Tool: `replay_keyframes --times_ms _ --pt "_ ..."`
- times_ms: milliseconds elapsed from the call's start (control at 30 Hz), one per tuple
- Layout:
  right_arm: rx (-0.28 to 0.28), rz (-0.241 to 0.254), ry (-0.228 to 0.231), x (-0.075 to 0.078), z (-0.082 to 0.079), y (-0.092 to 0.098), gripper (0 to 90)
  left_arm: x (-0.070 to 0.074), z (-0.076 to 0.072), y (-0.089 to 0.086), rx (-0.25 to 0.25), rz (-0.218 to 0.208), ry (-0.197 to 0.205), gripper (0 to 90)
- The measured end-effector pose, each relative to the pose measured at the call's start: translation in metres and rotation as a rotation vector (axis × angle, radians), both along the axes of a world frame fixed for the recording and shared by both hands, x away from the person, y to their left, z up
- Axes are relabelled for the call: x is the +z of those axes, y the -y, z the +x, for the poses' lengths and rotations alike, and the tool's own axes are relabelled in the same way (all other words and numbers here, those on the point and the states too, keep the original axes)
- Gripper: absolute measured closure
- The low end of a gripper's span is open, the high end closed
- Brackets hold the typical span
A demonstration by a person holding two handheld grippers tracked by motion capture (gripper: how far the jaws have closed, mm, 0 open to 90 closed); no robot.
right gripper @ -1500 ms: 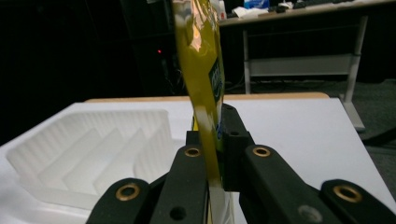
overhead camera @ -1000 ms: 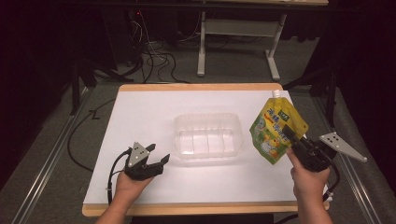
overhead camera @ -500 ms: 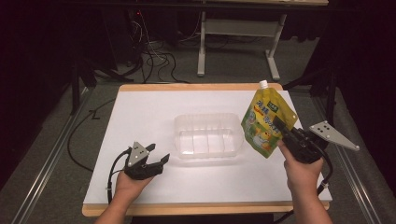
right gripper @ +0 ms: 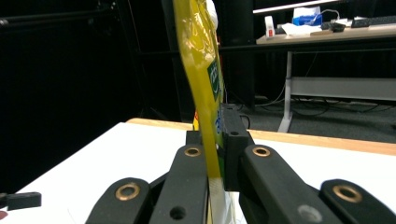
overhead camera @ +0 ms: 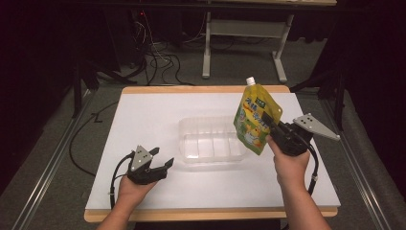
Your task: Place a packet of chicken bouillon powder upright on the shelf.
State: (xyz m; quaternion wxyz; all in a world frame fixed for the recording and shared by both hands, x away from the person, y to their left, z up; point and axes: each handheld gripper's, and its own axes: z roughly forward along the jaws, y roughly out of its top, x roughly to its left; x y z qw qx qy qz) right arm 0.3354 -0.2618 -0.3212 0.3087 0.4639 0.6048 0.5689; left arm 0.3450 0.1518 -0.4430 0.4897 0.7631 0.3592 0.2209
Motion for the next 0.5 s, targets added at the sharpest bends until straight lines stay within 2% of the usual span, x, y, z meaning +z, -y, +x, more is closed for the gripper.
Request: replay_keyframes --times_ms 233,500 --pt "-0.02 -0.025 -0.022 -0.009 0.016 -0.012 90.0 0.0 0.001 -0.001 -0.004 0.007 0.001 32.7" --pt "-0.021 -0.015 -0.028 -0.016 0.027 -0.022 90.0 0.0 0.0 0.0 -0.008 0.01 0.001 32.7"
